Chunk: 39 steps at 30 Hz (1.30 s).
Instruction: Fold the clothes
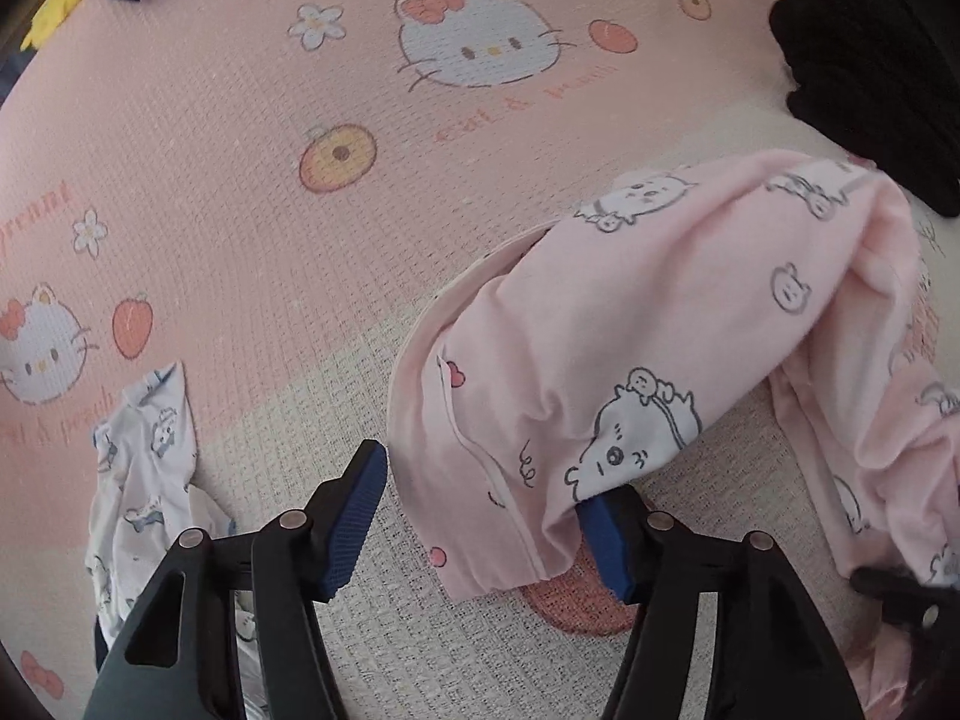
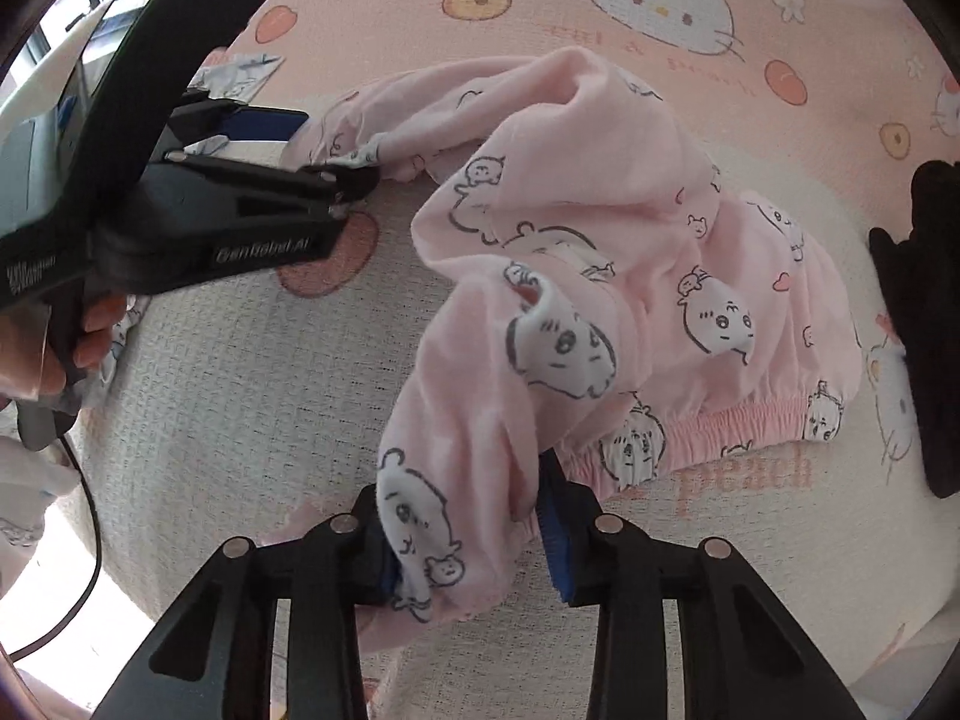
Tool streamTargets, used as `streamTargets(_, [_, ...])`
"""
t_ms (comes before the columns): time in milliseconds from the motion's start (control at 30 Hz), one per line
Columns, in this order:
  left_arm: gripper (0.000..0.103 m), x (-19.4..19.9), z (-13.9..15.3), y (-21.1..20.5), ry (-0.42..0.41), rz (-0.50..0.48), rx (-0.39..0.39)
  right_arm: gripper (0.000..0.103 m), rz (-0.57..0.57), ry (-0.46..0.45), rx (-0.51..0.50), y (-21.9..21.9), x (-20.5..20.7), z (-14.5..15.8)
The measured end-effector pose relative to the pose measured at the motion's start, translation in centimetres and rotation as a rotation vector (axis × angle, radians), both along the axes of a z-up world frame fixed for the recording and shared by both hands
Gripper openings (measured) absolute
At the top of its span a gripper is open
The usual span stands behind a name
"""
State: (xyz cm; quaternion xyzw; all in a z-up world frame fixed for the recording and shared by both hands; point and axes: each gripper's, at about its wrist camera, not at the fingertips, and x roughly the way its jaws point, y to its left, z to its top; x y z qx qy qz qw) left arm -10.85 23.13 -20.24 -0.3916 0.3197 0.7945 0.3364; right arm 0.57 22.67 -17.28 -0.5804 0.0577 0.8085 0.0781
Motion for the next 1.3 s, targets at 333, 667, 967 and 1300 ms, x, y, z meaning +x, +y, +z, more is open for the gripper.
streamTargets(333, [0.026, -2.4, 1.1, -1.4, -0.070, 0.207, 0.087, 0.016, -0.003, 0.012, 0.039, 1.5, 1.2, 0.9])
streamTargets(667, [0.025, -1.0, 1.8, -1.8, -0.008, 0.171, 0.028, 0.015, -0.062, 0.002, 0.151, 2.2, 1.8, 0.1])
streamTargets(967, [0.025, -2.1, 0.5, -2.8, -0.075, 0.178, -0.005, 0.016, -0.211, -0.016, 0.145, 6.2, 3.8, -0.9])
streamTargets(1300, [0.025, 0.0, 1.2, -4.0, -0.098, 0.147, -0.047, 0.016, -0.263, -0.020, 0.152, 8.2, 7.3, -0.4])
